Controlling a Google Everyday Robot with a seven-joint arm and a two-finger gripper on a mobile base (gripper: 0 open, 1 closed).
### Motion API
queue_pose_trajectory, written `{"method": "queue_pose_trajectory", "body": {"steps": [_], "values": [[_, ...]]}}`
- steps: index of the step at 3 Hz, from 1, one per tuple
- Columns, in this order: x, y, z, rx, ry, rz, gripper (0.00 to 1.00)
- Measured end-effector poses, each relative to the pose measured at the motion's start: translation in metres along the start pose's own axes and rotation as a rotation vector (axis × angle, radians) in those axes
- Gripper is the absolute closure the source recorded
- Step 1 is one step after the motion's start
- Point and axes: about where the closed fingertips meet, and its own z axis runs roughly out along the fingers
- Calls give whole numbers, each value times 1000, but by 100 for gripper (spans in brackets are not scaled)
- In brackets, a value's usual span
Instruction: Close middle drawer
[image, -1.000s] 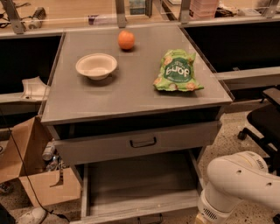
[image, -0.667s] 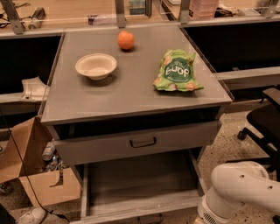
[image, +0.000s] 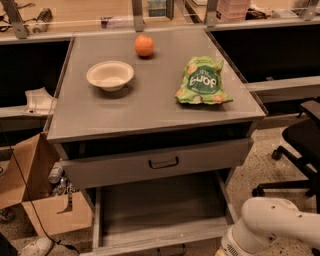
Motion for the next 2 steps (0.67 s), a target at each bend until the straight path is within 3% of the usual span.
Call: {"method": "queue_pose_trajectory", "body": {"steps": [2], "values": [[3,-1,13,-34,2,18,100]]}}
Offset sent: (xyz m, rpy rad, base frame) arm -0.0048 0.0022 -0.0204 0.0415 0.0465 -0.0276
